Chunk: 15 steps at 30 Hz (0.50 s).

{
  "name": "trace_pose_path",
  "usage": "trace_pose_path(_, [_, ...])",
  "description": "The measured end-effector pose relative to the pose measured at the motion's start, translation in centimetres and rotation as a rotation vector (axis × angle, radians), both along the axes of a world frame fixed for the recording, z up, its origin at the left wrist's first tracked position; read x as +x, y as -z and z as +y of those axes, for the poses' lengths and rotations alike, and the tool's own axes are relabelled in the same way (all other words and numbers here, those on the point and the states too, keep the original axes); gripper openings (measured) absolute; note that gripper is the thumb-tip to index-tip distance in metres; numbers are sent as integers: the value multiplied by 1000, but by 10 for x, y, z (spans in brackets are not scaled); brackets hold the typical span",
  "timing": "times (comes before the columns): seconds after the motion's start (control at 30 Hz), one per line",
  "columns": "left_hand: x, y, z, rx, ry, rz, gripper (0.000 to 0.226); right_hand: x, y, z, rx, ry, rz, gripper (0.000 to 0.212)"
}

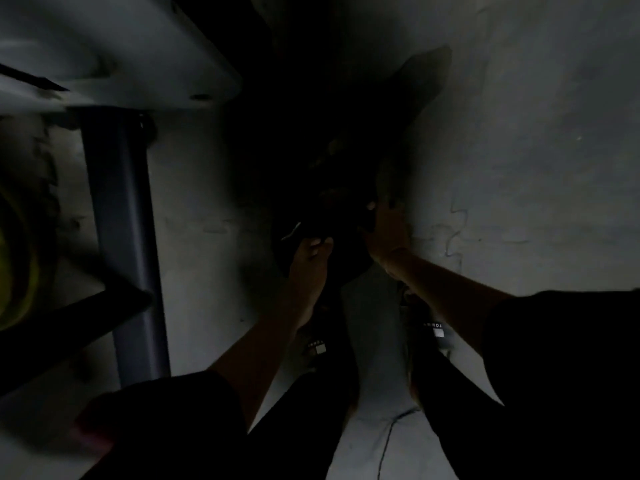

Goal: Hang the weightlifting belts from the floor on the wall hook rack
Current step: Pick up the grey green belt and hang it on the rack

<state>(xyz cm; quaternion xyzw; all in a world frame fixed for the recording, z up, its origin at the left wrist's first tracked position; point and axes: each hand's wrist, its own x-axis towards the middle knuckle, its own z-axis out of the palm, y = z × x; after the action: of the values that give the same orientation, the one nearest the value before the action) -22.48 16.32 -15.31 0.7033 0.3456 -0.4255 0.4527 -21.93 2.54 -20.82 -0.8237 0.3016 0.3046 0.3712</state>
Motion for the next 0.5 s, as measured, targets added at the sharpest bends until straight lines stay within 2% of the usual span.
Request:
trace_pose_path(0.1, [-2, 22, -2, -21, -18, 1, 41, 9, 35, -4, -43, -78, 15, 76])
trace_pose_path(0.23, [-1, 22, -9, -93, -37, 21, 50, 7, 35, -2, -40, -178, 5, 55])
trace_pose_path(0.33, [1, -2, -16, -152, -161, 38, 54, -14, -6, 8, 34, -133, -134, 48])
trace_pose_path(0.4, [3, -26, -21, -216, -297, 57, 48, -32, -47, 14, 107, -57, -205, 52])
trace_pose_path(0.5, [7, -71, -33, -288, -494, 102, 50, -64, -120, 19, 128, 6, -217, 61])
